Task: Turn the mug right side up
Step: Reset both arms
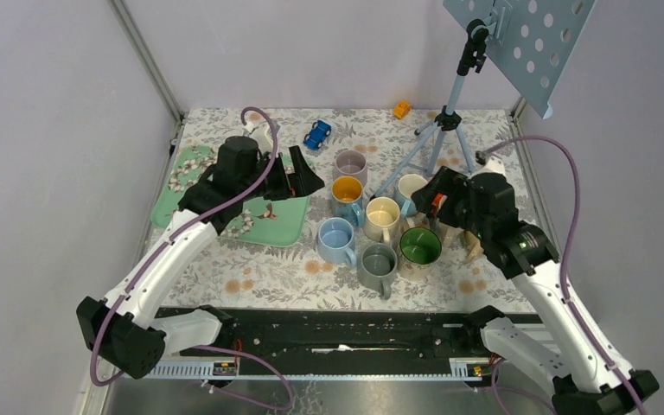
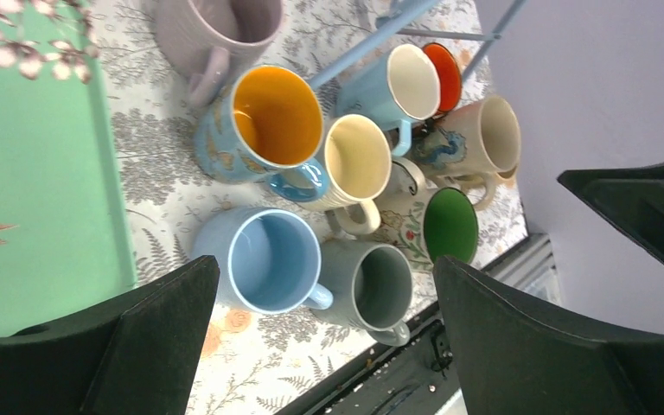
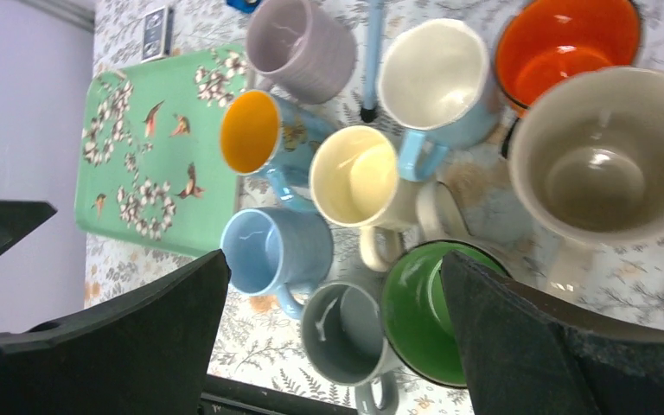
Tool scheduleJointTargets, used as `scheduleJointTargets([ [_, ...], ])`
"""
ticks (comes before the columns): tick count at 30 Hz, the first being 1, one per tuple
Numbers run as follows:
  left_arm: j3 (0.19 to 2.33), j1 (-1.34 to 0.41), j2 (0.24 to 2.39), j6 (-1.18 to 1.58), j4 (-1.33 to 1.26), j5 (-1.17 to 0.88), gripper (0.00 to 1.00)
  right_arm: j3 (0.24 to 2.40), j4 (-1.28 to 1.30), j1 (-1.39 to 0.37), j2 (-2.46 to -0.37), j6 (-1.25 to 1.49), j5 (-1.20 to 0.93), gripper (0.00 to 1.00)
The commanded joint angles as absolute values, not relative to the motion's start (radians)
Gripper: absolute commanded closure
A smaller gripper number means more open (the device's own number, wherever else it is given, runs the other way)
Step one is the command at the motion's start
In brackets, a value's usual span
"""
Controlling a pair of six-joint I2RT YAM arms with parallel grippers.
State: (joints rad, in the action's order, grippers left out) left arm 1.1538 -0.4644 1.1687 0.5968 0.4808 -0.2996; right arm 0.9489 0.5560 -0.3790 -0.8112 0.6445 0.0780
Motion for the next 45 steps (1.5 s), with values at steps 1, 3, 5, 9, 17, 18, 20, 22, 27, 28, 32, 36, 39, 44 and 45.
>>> scheduleJointTargets([
  [1,1.220,-0.469,1.131,0.539,0.506,-0.184,0.01,1.065,0.493,-0.502,-0.883,0.636,0.170,0.00],
  [3,1.218,-0.469,1.119,0.528,0.508,-0.152,0.01,1.111,0.486,-0.573,-0.924,0.623,0.218,0.00],
  [5,1.217,-0.469,1.107,0.522,0.509,-0.119,0.01,1.155,0.482,-0.655,-0.966,0.608,0.270,0.00],
  [9,1.220,-0.469,1.091,0.519,0.509,-0.070,0.01,1.215,0.452,-0.722,-1.035,0.576,0.297,0.00],
  [17,1.251,-0.469,1.075,0.507,0.512,-0.038,0.01,1.207,0.257,-0.727,-1.070,0.496,0.155,0.00],
  [18,1.256,-0.469,1.071,0.503,0.514,-0.034,0.01,1.205,0.244,-0.727,-1.076,0.489,0.139,0.00],
  [20,1.263,-0.469,1.063,0.494,0.521,-0.022,0.01,1.196,0.222,-0.727,-1.081,0.485,0.113,0.00],
  [22,1.271,-0.469,1.059,0.488,0.529,-0.014,0.01,1.180,0.197,-0.728,-1.075,0.492,0.103,0.00],
  [27,1.262,-0.469,1.048,0.476,0.532,-0.017,0.01,1.154,0.156,-0.727,-1.063,0.507,0.081,0.00],
  [28,1.257,-0.468,1.047,0.473,0.532,-0.020,0.01,1.156,0.156,-0.727,-1.063,0.508,0.079,0.00],
  [32,1.252,-0.469,1.045,0.469,0.530,-0.025,0.01,1.156,0.161,-0.727,-1.062,0.509,0.077,0.00],
  [36,1.248,-0.469,1.043,0.464,0.518,-0.029,0.01,1.152,0.165,-0.727,-1.056,0.510,0.082,0.00],
  [39,1.252,-0.469,1.048,0.460,0.517,-0.035,0.01,1.150,0.166,-0.728,-1.054,0.511,0.085,0.00],
  [44,1.254,-0.469,1.051,0.455,0.516,-0.032,0.01,1.153,0.176,-0.727,-1.053,0.512,0.089,0.00],
  [45,1.255,-0.469,1.051,0.453,0.516,-0.031,0.01,1.155,0.179,-0.727,-1.053,0.512,0.090,0.00],
])
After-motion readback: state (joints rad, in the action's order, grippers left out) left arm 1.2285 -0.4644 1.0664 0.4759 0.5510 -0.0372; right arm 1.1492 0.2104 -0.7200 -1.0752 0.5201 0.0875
